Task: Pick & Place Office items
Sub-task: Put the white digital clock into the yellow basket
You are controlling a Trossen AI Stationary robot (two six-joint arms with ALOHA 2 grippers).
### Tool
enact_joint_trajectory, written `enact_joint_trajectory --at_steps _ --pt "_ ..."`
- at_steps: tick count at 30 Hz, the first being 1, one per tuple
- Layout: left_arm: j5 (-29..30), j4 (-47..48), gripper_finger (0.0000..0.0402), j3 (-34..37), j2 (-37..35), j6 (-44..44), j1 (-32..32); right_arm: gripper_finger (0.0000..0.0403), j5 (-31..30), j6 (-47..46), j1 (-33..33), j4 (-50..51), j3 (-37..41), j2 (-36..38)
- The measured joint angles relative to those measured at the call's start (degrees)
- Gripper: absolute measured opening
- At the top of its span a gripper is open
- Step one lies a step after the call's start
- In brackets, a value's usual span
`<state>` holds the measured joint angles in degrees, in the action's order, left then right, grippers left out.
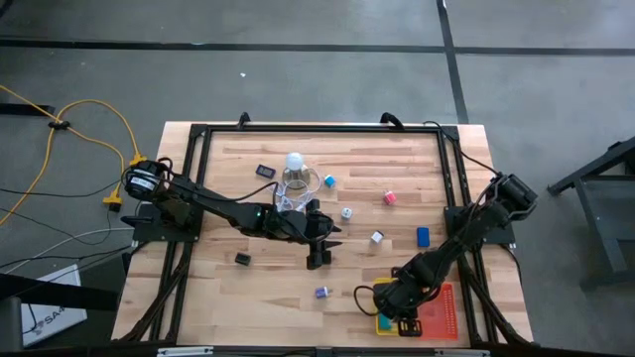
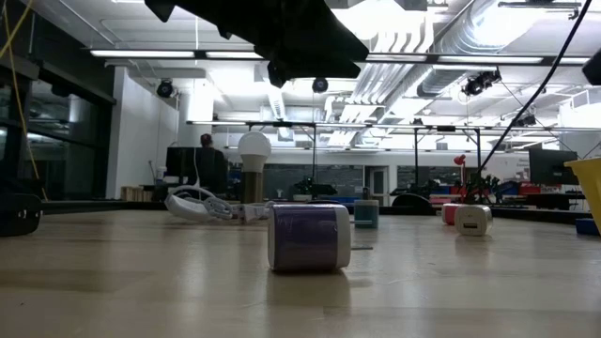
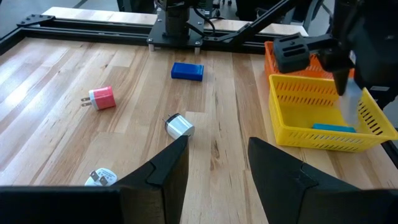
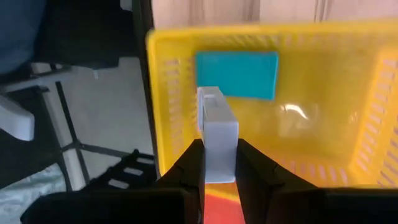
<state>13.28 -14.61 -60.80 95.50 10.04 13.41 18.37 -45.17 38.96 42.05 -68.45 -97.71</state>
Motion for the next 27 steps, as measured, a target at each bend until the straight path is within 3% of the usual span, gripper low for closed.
enact_joint_trajectory --at_steps 27 --pt "0.0 0.0 0.0159 0.0 0.0 0.0 0.0 0.0049 0.0 -2.7 1.0 -0.2 0.0 -2.0"
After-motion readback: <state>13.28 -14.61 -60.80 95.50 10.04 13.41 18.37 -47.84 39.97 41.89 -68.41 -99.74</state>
